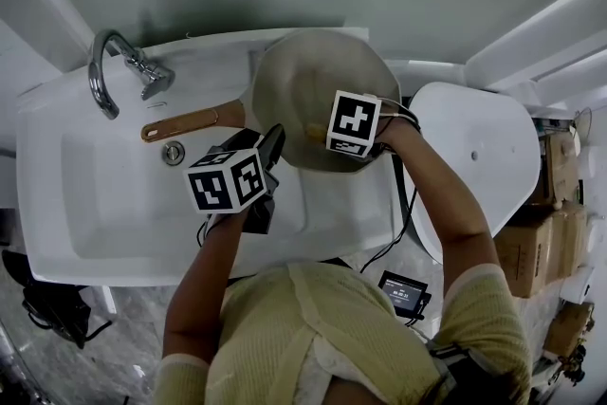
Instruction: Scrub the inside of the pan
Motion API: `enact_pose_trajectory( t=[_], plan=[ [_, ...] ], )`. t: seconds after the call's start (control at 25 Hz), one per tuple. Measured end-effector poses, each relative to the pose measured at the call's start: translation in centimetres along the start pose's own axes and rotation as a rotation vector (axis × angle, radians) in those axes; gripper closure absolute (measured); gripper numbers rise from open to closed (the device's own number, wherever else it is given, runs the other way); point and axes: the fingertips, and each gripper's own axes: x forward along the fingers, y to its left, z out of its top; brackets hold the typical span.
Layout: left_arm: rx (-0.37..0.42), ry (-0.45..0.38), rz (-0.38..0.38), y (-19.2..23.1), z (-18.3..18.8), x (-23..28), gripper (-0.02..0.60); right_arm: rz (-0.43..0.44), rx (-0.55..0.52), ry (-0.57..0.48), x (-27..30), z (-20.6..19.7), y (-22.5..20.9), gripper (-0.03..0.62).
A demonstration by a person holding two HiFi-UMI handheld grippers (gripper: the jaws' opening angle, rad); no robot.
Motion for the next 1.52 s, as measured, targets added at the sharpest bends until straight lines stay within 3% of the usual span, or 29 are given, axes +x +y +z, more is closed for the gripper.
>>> enact_pose_trajectory(
  t=[0.4,0.88,1.24,1.52],
  plan=[
    [0.005,0.0,0.003,0.0,0.0,0.1,0.356,0.139,0.019,-0.032,-0.1,0.5,2.3,0.513],
    [0.011,0.001,0.003,0.0,0.1,0.1,0.354,0.324,0.07,-0.149,-2.0,1.6,4.4,0.513],
    [0.014,0.0,0.004,0.0,0.1,0.0,0.354,0.353,0.034,-0.185,-3.6,1.8,5.6,0.513],
    [0.011,-0.002,0.004,0.0,0.0,0.1,0.354,0.275,0.016,-0.233,-5.2,2.0,4.5,0.513]
  ],
)
